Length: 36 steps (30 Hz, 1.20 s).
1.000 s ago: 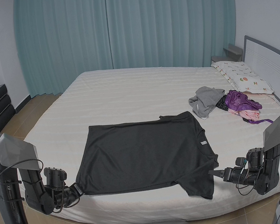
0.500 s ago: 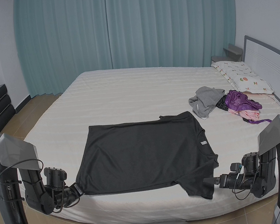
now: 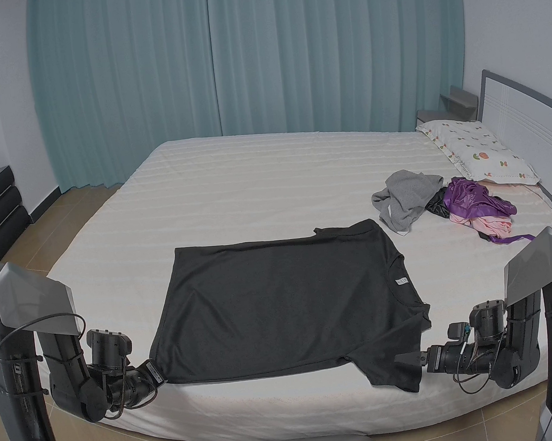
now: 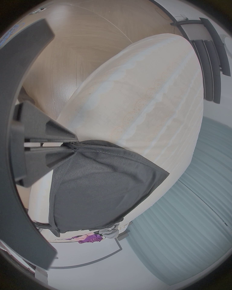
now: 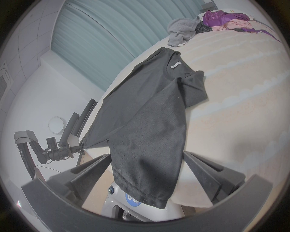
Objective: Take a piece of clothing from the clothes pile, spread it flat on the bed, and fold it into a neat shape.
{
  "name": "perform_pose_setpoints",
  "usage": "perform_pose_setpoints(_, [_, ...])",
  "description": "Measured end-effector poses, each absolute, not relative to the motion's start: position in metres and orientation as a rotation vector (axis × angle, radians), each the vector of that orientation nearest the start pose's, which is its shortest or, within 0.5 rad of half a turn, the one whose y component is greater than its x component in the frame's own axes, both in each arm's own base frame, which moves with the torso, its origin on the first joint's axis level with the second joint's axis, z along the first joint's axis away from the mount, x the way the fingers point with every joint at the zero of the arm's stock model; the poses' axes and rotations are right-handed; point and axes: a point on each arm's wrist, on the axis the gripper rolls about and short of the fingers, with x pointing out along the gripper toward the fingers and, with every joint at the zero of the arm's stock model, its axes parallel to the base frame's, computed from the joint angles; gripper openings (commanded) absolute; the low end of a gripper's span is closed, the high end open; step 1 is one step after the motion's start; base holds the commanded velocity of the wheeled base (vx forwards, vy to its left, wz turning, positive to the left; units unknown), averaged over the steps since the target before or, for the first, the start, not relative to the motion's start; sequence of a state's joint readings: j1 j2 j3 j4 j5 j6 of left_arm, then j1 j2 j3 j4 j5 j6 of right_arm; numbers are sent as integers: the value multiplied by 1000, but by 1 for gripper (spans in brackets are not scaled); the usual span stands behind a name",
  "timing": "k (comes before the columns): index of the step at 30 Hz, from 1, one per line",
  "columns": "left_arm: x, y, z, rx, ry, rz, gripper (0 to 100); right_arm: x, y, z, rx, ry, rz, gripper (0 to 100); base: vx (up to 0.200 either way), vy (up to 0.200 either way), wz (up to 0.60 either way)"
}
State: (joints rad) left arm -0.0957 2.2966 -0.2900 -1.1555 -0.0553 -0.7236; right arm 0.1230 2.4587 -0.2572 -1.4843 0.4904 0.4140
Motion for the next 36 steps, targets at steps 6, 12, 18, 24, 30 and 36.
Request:
perform_pose_setpoints(6, [260, -26, -43, -660, 864, 173, 0, 265, 46, -61, 510, 832, 440, 100, 0, 0, 0])
perform_pose_setpoints(12, [260, -26, -43, -661, 863, 173, 0, 266, 45, -59, 497, 819, 410, 100, 0, 0, 0])
perform_pose_setpoints(18, [260, -26, -43, -661, 864, 174, 0, 269, 43, -59, 481, 804, 369, 100, 0, 0, 0])
perform_pose_setpoints(24, [260, -26, -43, -662, 863, 174, 0, 269, 44, -61, 479, 826, 368, 100, 0, 0, 0])
perform_pose_setpoints(30, [260, -26, -43, -662, 864, 174, 0, 274, 50, -60, 462, 829, 361, 100, 0, 0, 0])
perform_pose_setpoints(36, [260, -26, -43, -662, 863, 174, 0, 285, 65, -64, 404, 803, 318, 100, 0, 0, 0])
